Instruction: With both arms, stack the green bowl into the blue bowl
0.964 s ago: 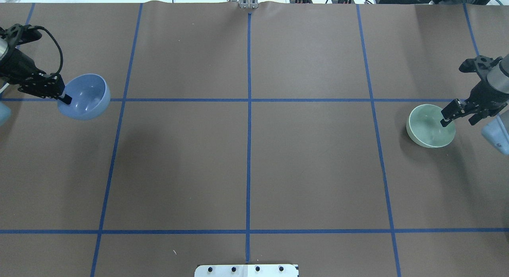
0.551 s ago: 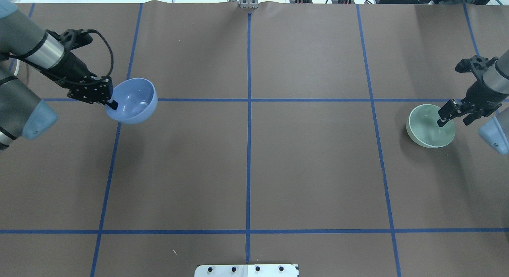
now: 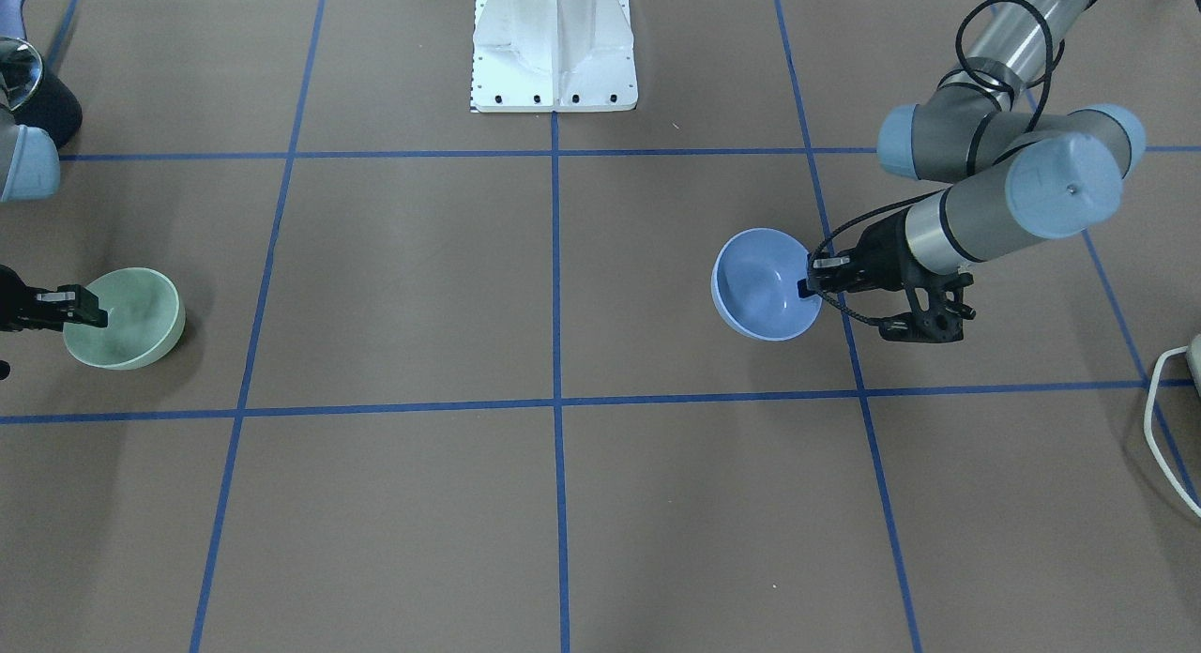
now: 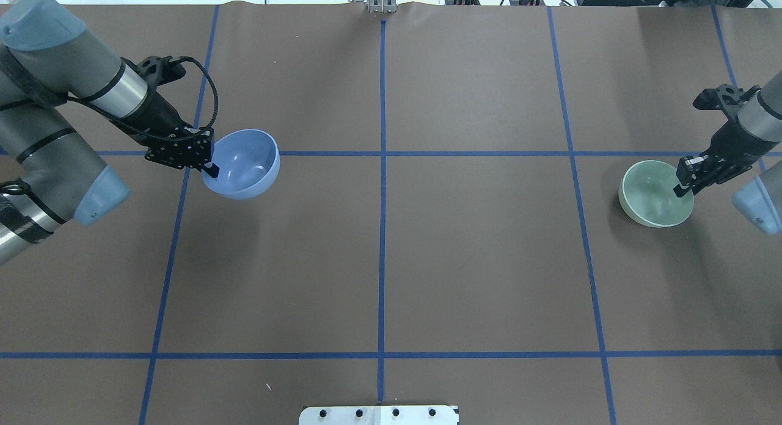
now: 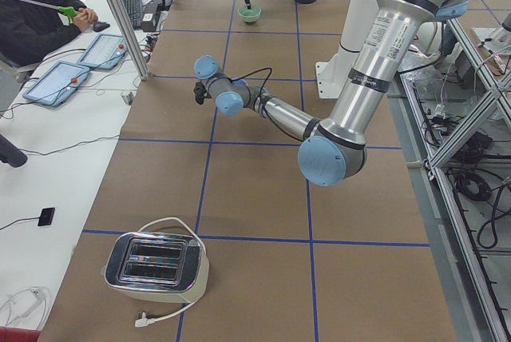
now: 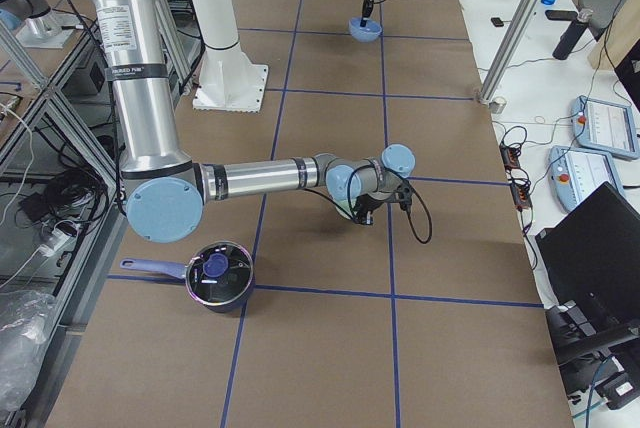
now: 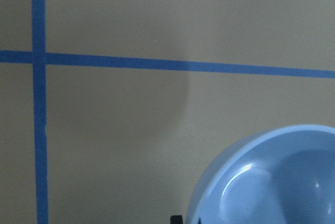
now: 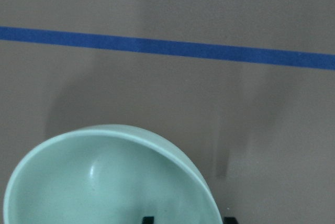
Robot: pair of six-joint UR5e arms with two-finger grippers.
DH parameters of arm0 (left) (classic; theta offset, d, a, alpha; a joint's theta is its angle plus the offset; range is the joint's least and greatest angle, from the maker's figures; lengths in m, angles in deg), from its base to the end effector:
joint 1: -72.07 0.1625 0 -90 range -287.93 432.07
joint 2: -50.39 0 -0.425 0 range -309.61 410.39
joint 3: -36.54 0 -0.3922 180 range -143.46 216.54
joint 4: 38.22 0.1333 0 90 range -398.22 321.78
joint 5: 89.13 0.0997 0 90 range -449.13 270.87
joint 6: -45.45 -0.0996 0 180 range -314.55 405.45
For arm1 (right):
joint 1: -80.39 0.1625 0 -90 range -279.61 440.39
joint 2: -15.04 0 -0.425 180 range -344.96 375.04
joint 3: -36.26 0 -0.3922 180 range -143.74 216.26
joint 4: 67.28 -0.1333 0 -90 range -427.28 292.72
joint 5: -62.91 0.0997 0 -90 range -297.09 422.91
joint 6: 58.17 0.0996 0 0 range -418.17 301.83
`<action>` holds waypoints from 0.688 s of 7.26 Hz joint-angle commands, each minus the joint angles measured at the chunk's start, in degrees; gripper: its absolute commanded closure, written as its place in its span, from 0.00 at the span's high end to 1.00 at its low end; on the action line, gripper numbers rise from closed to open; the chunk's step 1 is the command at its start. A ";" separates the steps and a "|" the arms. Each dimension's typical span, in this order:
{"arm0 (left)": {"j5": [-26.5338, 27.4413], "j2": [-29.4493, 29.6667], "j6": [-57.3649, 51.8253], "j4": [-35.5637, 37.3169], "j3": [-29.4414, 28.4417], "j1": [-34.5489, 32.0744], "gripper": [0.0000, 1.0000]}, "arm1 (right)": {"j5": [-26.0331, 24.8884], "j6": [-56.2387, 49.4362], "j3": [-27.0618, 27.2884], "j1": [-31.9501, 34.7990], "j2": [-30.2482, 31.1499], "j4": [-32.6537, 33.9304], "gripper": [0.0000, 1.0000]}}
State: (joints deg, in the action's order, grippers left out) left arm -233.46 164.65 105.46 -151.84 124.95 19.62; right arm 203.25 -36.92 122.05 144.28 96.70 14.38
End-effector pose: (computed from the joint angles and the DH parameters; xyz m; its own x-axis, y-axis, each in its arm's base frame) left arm 0.3530 -0.5452 0.3669 0.4169 -0.0641 -0.9067 -0.1201 0.9849 -0.1249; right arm -0.1973 -0.5313 0.5953 0.6217 -0.0831 0.7788 0.2193 0.9731 -0.0712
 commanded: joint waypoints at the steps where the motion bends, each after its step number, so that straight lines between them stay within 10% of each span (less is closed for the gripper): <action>1: 2.37 2.18 2.63 -0.02 -0.52 3.04 0.00 | 1.33 -0.07 -0.19 0.08 -0.79 0.08 0.00; 5: 10.26 10.52 11.16 -0.29 -3.76 10.24 0.00 | 8.20 3.25 3.14 1.75 -5.44 2.18 0.00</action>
State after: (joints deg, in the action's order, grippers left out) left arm -226.47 172.37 114.12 -152.02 122.66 27.30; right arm 209.98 -35.61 124.04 145.31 93.20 15.56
